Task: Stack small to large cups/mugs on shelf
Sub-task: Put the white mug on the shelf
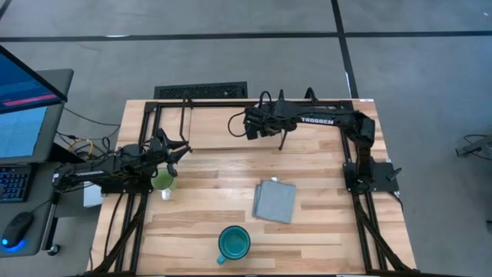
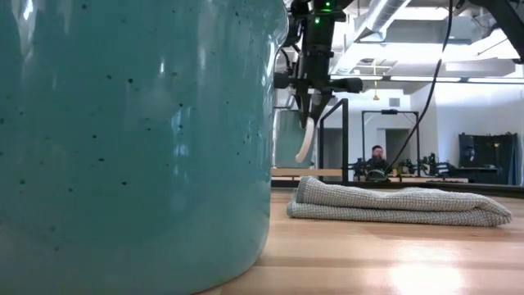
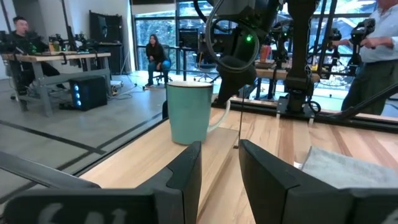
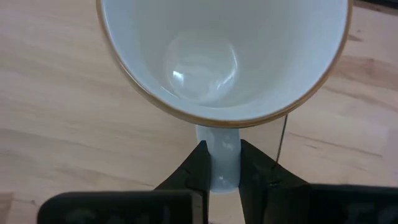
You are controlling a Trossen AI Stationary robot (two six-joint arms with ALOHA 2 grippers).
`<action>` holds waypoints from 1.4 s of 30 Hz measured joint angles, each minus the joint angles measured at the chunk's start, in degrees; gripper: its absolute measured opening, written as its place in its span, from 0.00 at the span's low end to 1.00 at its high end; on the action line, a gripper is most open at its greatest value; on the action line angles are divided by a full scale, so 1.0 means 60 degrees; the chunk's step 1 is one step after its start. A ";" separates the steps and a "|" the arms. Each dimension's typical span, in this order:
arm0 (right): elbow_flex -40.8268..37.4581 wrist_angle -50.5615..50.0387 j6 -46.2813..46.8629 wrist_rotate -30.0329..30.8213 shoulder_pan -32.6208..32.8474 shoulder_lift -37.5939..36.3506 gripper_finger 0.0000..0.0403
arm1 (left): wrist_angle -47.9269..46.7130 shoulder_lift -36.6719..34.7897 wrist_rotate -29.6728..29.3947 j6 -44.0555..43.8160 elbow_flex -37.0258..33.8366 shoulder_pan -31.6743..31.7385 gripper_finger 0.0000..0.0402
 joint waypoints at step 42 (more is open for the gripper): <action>-0.0015 -0.0194 0.1532 -0.0306 0.0125 0.0019 0.23 | 0.0001 0.0000 -0.0004 -0.0145 0.0000 0.0000 0.24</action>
